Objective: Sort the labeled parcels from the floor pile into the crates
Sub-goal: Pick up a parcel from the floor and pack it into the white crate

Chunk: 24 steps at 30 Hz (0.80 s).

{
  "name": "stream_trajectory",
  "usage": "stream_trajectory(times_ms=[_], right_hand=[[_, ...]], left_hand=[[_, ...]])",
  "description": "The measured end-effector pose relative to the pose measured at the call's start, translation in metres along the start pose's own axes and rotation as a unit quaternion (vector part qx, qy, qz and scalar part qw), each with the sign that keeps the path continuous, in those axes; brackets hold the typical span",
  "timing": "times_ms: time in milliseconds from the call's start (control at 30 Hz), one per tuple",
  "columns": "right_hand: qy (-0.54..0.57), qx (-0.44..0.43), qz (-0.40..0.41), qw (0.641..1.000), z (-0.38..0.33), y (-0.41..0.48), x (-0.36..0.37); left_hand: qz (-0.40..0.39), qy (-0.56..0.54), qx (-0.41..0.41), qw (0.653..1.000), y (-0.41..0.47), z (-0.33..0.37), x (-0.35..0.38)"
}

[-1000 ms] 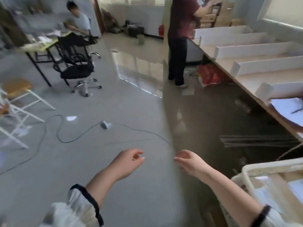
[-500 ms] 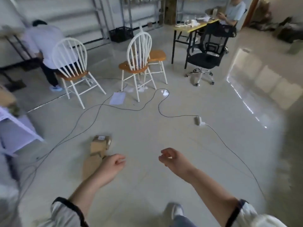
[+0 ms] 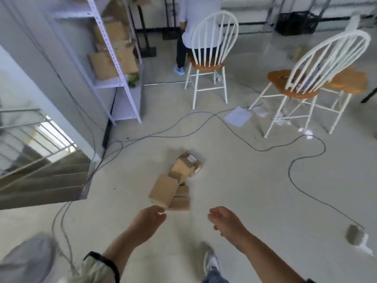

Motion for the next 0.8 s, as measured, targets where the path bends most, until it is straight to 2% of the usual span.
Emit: stream_trajectory(times_ms=[167,367,533,667,800], right_hand=[[-0.027,0.03,-0.03,0.999,0.016,0.146,0.041],[0.002,0.014,-0.027,1.0,0.066,0.342,0.154],[0.005,0.019,-0.034,0.999,0.119,0.49,0.256],[0.026,0.089,-0.033,0.995,0.162,0.566,0.308],[0.114,0.179,-0.049,0.976,0.199,0.594,0.332]], left_hand=[[0.04,-0.037,-0.05,0.997,0.128,-0.041,0.037],[0.074,-0.055,-0.078,0.993,0.316,-0.134,0.13],[0.11,0.023,-0.075,0.991,0.457,-0.212,0.199],[0.187,0.091,-0.112,0.972,0.519,-0.248,0.215],[0.202,0.111,-0.151,0.961,0.537,-0.27,0.219]])
Point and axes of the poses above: each hand's wrist, its own y-axis towards the middle knuckle, its own x-axis out of the palm, z = x × y, the point moved 8 cm from there along y, towards the middle knuckle, and after that the axes turned 6 degrees about z, right-handed, at the moved point
